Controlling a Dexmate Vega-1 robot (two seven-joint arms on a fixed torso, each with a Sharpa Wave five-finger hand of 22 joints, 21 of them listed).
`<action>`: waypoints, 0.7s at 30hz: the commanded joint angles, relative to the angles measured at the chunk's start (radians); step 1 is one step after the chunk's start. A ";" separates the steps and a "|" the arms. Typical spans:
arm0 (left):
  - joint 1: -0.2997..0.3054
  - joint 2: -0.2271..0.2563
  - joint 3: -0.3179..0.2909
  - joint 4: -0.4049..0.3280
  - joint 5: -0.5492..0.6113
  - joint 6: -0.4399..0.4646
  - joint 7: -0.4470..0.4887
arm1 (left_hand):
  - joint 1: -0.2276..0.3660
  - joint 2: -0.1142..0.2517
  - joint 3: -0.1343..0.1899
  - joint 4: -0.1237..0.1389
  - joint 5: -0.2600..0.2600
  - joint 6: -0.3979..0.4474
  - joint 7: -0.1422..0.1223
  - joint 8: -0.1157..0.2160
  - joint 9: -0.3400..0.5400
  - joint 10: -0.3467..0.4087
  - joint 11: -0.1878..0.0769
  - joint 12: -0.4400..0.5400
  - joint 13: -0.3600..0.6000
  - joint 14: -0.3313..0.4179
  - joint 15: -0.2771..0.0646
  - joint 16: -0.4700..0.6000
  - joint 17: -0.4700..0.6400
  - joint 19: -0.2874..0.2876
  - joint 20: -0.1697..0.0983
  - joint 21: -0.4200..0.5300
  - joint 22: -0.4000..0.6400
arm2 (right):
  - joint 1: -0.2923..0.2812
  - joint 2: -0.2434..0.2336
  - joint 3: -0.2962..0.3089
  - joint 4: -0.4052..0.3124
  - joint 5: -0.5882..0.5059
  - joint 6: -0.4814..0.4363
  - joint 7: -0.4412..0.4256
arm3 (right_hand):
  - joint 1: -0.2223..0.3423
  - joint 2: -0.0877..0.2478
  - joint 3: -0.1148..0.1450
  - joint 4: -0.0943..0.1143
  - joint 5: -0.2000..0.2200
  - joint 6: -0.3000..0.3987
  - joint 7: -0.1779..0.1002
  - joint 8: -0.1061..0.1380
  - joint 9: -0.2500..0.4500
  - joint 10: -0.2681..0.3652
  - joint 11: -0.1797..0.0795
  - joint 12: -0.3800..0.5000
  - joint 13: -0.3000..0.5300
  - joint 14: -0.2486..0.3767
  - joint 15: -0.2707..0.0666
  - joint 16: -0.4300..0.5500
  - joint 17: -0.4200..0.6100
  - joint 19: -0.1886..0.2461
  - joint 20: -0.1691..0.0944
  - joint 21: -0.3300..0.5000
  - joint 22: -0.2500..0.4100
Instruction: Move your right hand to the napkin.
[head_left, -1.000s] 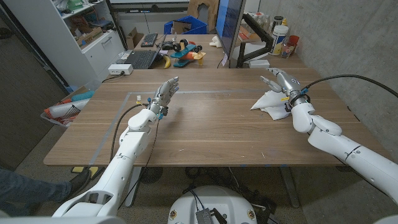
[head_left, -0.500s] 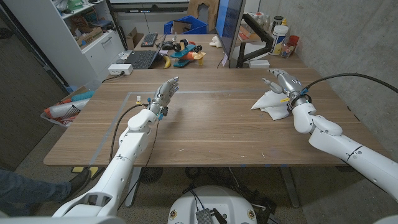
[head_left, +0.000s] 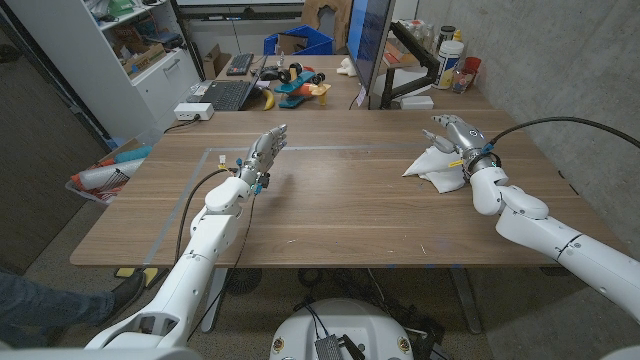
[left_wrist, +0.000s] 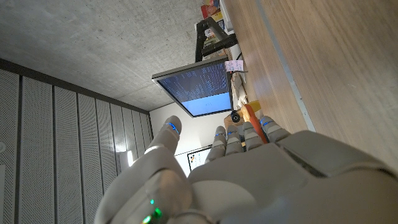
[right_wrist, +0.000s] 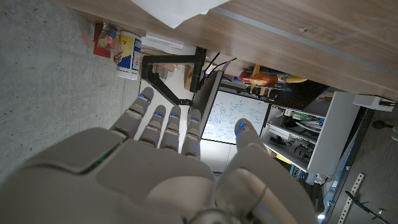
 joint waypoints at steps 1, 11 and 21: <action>0.007 0.001 0.005 -0.008 -0.003 -0.002 0.003 | 0.011 0.003 0.007 0.000 0.007 0.001 0.000 0.001 0.005 -0.006 0.001 0.000 0.002 -0.009 0.003 -0.002 0.002 -0.002 0.004 0.002 0.001 | 0.010 -0.011 -0.018 -0.009 -0.027 -0.061 0.039 | -0.005 0.004 0.002 0.000 0.004 0.001 -0.004 0.000 0.004 0.001 0.000 0.000 0.004 0.003 -0.002 0.002 0.001 -0.007 0.004 -0.005 0.003; 0.013 0.004 0.007 -0.017 -0.001 0.001 0.009 | 0.012 0.003 0.007 0.000 0.007 0.001 0.002 0.001 0.005 -0.006 0.001 0.000 0.002 -0.008 0.005 -0.002 0.002 -0.002 0.005 0.003 0.001 | 0.020 -0.007 -0.028 0.000 -0.023 -0.076 0.058 | -0.006 0.005 0.003 0.000 0.004 0.003 -0.007 0.000 0.004 0.003 -0.004 0.000 0.005 0.009 -0.006 0.006 0.001 -0.009 0.007 -0.003 0.003; 0.016 0.007 0.012 -0.019 0.000 0.007 0.006 | 0.013 0.004 0.007 0.000 0.008 0.002 0.001 0.001 0.005 -0.005 0.001 0.001 0.002 -0.007 0.005 -0.001 0.002 -0.003 0.005 0.003 0.001 | 0.027 -0.002 -0.028 0.014 0.009 -0.070 0.077 | -0.007 0.005 0.004 -0.001 0.004 0.000 -0.006 -0.002 0.005 0.003 0.000 0.000 0.005 0.020 -0.004 0.011 0.000 0.001 0.016 0.003 0.003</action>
